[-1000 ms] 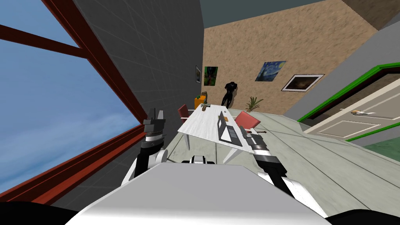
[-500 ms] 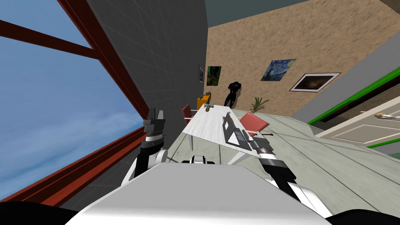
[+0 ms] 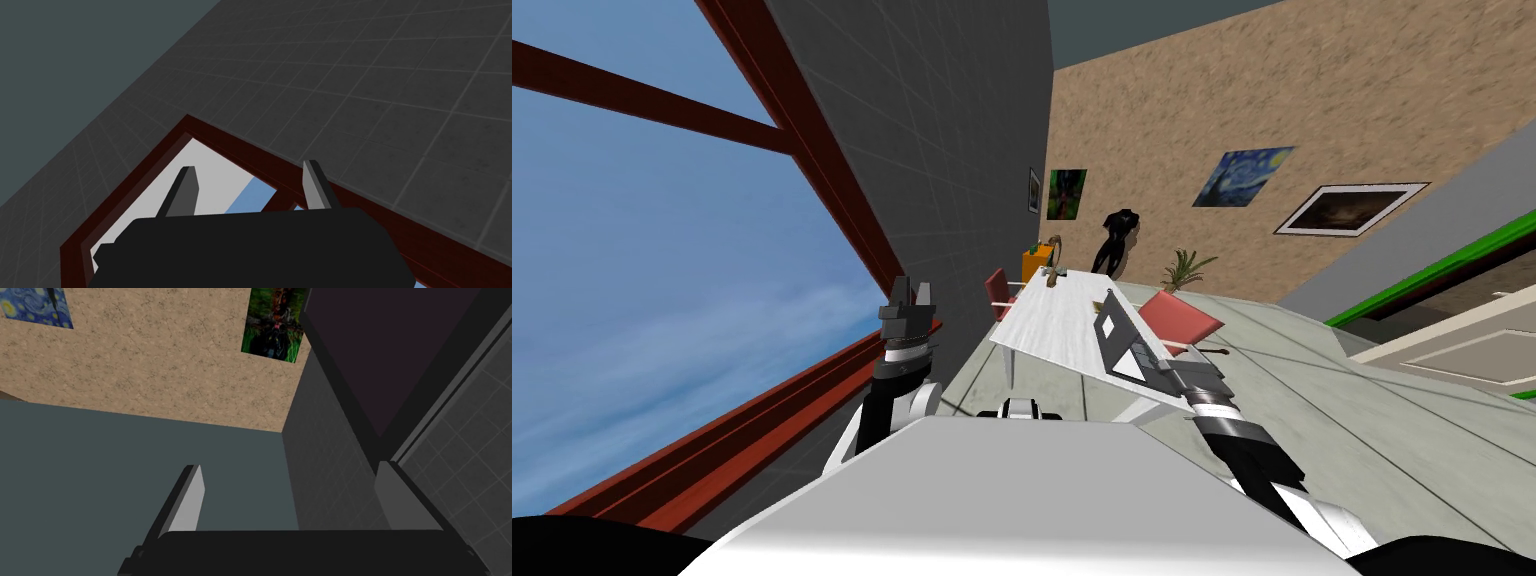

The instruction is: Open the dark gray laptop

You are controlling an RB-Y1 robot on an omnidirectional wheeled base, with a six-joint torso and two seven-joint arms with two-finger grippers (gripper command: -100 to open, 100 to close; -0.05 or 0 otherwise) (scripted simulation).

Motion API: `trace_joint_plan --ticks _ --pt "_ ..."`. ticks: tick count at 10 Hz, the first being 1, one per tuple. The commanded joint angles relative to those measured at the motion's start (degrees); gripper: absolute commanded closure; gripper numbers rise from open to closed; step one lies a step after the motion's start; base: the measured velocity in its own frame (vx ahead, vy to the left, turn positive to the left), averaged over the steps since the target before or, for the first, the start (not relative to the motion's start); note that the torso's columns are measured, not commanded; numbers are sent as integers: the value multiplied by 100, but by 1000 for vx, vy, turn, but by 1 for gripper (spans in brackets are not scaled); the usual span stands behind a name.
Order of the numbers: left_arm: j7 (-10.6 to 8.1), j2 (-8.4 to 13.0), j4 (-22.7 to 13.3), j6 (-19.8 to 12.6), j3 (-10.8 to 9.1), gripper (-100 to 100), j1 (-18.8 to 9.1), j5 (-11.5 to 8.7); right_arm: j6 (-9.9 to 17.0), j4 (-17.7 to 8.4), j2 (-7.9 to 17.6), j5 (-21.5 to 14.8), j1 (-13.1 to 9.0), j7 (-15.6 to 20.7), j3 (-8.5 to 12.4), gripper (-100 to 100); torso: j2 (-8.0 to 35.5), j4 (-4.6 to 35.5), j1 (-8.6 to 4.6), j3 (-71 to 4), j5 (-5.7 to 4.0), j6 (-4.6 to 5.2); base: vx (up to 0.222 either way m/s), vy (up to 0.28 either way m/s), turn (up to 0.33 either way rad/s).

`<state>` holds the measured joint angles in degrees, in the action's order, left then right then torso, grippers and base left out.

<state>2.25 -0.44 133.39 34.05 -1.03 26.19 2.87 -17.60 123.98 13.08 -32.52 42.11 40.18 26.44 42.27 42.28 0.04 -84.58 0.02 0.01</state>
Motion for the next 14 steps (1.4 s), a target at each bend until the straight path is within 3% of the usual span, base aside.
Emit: trace_joint_plan --ticks 1,4,5,12,14 --pt "0 0 0 0 0 0 0 0 27 -128 27 -171 53 321 144 -100 -2 0 -5 -1 -3 -1 33 90 26" --pt "0 0 0 0 0 0 0 0 152 -349 140 -560 220 871 491 -100 -26 -13 -10 -11 -15 -12 55 136 74" --pt "0 0 0 0 0 0 0 0 152 -349 140 -560 220 933 491 -100 -30 -13 0 -17 -7 -9 38 123 28" --pt "0 0 0 0 0 0 1 0 358 -685 393 -1228 513 1980 1087 -100 -14 -5 -16 -8 -8 -5 49 111 67" --pt "0 0 0 0 -1 0 0 0 299 -694 367 -1227 545 2004 1134 -100 9 3 -9 6 -3 0 36 62 23"
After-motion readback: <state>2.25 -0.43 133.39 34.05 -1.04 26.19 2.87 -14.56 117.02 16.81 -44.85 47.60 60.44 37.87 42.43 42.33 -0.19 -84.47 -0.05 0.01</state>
